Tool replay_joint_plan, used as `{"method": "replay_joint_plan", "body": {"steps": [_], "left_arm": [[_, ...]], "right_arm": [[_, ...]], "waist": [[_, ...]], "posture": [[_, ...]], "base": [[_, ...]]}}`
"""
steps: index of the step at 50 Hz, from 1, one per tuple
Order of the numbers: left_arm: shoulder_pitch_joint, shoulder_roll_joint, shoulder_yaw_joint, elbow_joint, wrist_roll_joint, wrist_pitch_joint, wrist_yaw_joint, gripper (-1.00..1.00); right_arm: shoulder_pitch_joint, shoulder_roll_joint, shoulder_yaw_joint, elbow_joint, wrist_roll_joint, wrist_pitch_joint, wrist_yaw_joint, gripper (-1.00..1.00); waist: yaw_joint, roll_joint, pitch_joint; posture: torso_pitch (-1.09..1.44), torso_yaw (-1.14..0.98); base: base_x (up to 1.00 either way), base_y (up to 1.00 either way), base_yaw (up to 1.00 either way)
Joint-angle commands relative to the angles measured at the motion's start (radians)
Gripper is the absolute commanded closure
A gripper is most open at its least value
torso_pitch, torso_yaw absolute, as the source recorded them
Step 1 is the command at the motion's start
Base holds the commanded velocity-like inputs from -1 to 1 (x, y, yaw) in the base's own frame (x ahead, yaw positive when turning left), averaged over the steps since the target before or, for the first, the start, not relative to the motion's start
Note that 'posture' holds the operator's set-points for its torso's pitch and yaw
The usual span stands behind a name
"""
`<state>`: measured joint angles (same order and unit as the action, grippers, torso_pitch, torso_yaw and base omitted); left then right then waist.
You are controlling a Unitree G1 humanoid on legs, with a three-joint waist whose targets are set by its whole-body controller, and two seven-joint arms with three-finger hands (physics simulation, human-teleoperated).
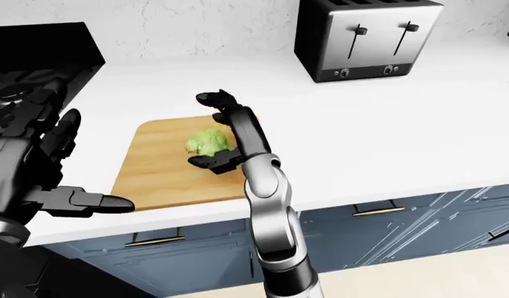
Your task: Place the broccoli and the cantaloupe on separate cutting boards.
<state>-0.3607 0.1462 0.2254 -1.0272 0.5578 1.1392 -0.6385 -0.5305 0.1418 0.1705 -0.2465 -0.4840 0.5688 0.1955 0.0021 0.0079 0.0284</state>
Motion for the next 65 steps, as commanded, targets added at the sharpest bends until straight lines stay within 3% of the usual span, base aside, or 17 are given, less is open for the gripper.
{"method": "replay_joint_plan", "body": {"steps": [1,4,14,21,29,33,40,44,53,55,56,59,62,65], "left_arm": [[-0.015,0.000,0.007,-0.020,0.017,-0.035,-0.010,-1.00],[-0.014,-0.008,0.008,-0.020,0.031,-0.040,-0.021,-1.00],[-0.015,-0.004,-0.008,-0.020,0.029,-0.031,-0.004,-1.00],[-0.010,0.008,-0.013,-0.020,-0.001,-0.024,0.026,-1.00],[-0.009,0.043,0.002,-0.020,-0.043,-0.008,0.064,-1.00],[-0.023,0.061,0.011,-0.020,-0.040,0.009,0.060,-1.00],[-0.023,0.076,0.015,-0.020,-0.013,0.017,0.055,-1.00],[-0.040,0.074,0.021,-0.020,0.033,0.030,0.021,-1.00],[-0.031,0.070,0.011,-0.020,0.044,0.032,0.038,-1.00],[-0.030,0.075,0.023,-0.020,0.044,0.031,0.047,-1.00],[-0.051,0.071,0.055,-0.020,0.052,0.010,0.054,-1.00],[-0.108,0.051,0.140,-0.020,0.129,-0.046,-0.028,-1.00],[-0.250,-0.008,0.267,-0.020,0.293,-0.151,-0.256,-1.00],[-0.354,-0.054,0.347,-0.020,0.457,-0.226,-0.454,-1.00]], "right_arm": [[-0.026,0.005,0.003,-0.037,-0.006,-0.025,-0.003,-0.71],[-0.023,0.006,0.003,-0.038,-0.008,-0.025,0.000,-0.99],[-0.017,0.002,-0.001,-0.047,-0.006,-0.021,0.004,-1.00],[-0.036,-0.009,-0.015,-0.174,-0.012,0.074,0.043,-1.00],[-0.129,-0.110,-0.109,-0.442,0.019,0.302,0.112,-1.00],[-0.183,-0.170,-0.174,-0.508,0.075,0.384,0.086,-1.00],[-0.094,-0.282,-0.283,-0.645,0.186,0.445,0.015,-1.00],[-0.103,-0.349,-0.334,-0.681,0.245,0.482,-0.008,-1.00],[-0.025,-0.433,-0.384,-0.719,0.304,0.426,-0.042,-1.00],[0.004,-0.439,-0.386,-0.717,0.295,0.378,-0.049,-1.00],[0.017,-0.446,-0.395,-0.708,0.281,0.330,-0.058,-1.00],[0.040,-0.438,-0.410,-0.679,0.288,0.207,-0.068,-1.00],[0.032,-0.423,-0.409,-0.646,0.302,0.087,-0.105,-1.00],[0.024,-0.421,-0.399,-0.615,0.317,0.025,-0.120,-1.00]], "waist": [[0.001,0.004,-0.020],[0.000,0.004,-0.020],[0.001,0.002,-0.022],[0.002,0.002,-0.022],[0.005,-0.002,-0.017],[0.004,-0.003,-0.013],[0.006,-0.009,-0.010],[0.006,-0.012,-0.008],[0.004,-0.018,-0.006],[0.004,-0.019,-0.007],[0.003,-0.019,-0.006],[0.003,-0.020,-0.004],[0.002,-0.023,0.001],[0.001,-0.027,0.008]], "posture": [[0.00,0.00],[0.00,0.00],[0.00,0.00],[0.00,0.00],[0.00,0.00],[0.00,0.00],[0.00,0.00],[0.00,0.00],[0.00,0.00],[0.00,0.00],[0.00,0.00],[0.00,0.00],[0.00,0.00],[0.00,0.00]], "base": [[0.00,0.00,0.00],[0.00,0.00,0.00],[0.00,0.00,0.00],[0.00,0.00,0.00],[0.00,0.00,0.00],[0.00,0.00,0.00],[0.00,0.00,0.00],[0.00,0.00,0.00],[0.00,0.00,0.00],[0.00,0.00,0.00],[0.00,0.00,0.00],[0.00,0.00,0.00],[0.00,0.00,0.00],[0.00,0.00,0.00]]}}
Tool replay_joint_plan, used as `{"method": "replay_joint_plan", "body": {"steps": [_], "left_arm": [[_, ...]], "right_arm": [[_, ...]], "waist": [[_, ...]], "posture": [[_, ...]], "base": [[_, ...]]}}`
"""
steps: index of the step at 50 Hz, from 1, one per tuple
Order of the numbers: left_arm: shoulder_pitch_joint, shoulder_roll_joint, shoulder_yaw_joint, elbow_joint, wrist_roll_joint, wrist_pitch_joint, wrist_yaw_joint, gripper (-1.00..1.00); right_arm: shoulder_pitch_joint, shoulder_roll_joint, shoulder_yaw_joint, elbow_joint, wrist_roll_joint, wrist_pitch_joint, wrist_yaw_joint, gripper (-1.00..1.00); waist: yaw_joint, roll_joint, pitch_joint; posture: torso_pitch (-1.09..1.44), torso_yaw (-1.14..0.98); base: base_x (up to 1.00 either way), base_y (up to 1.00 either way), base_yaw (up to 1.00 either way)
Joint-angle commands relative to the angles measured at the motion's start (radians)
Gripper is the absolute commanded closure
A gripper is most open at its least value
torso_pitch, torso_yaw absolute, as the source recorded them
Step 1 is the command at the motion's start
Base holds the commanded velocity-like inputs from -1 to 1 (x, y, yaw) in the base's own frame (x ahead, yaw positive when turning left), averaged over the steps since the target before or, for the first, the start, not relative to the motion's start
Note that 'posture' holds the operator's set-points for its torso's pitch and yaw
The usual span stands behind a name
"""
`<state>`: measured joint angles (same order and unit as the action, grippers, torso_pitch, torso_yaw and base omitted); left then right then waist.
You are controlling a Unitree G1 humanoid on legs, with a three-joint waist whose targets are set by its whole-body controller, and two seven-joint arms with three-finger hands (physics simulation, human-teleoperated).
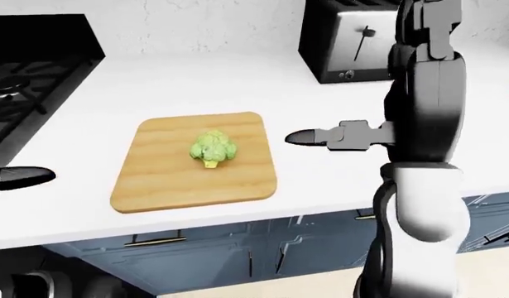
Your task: Place the broccoli and the cantaloupe on separate cutting boards.
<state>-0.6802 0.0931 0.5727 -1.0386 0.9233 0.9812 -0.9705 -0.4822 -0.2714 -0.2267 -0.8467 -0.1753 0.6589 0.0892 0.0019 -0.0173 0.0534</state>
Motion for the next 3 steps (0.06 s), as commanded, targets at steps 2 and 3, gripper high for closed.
{"method": "replay_joint_plan", "body": {"steps": [2,3], "left_arm": [[-0.121,0.034,0.036,-0.009,0.188,-0.060,-0.252,-1.00],[-0.143,0.053,0.035,-0.009,0.241,-0.052,-0.309,-1.00]], "right_arm": [[-0.050,-0.018,-0.004,-0.001,0.018,-0.072,-0.015,-1.00],[-0.062,-0.024,-0.006,0.005,0.023,-0.084,-0.016,-1.00]], "waist": [[0.001,-0.003,-0.014],[0.001,-0.002,-0.014]], "posture": [[0.00,0.00],[0.00,0.00]], "base": [[0.00,0.00,0.00],[0.00,0.00,0.00]]}}
